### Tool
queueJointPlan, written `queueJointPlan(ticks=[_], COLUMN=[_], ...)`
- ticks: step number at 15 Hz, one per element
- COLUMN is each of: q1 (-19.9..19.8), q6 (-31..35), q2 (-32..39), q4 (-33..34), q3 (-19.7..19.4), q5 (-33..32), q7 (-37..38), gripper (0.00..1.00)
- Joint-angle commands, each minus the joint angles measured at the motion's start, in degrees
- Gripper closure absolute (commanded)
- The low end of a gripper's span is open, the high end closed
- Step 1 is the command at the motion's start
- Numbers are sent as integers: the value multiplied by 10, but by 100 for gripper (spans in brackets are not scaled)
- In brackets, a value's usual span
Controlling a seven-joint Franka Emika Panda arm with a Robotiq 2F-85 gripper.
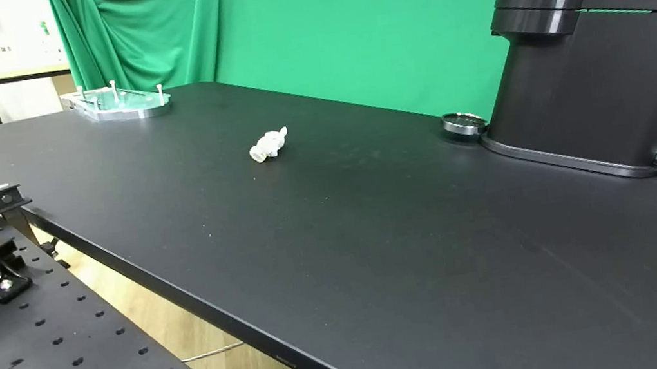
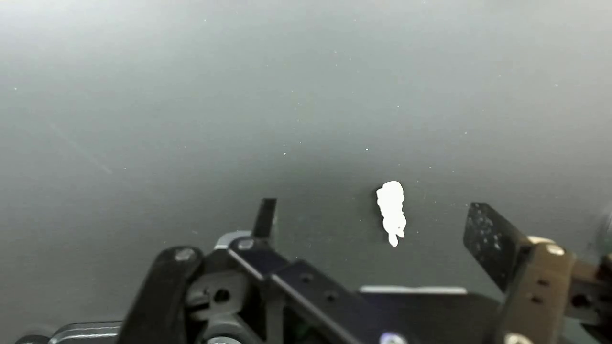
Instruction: Move the white toy forwards
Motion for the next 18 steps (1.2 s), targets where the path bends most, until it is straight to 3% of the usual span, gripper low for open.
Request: queueJointPlan(ticks=[1,7,13,18], q1=[4,-2,22,45], q6=[-1,113,251,289], q2=[0,77,247,374], q4=[1,-8,18,63], q3=[-3,15,32,44], q5=[-2,-36,-37,-27], q7=[2,25,6,-28], gripper=[0,0,0,0])
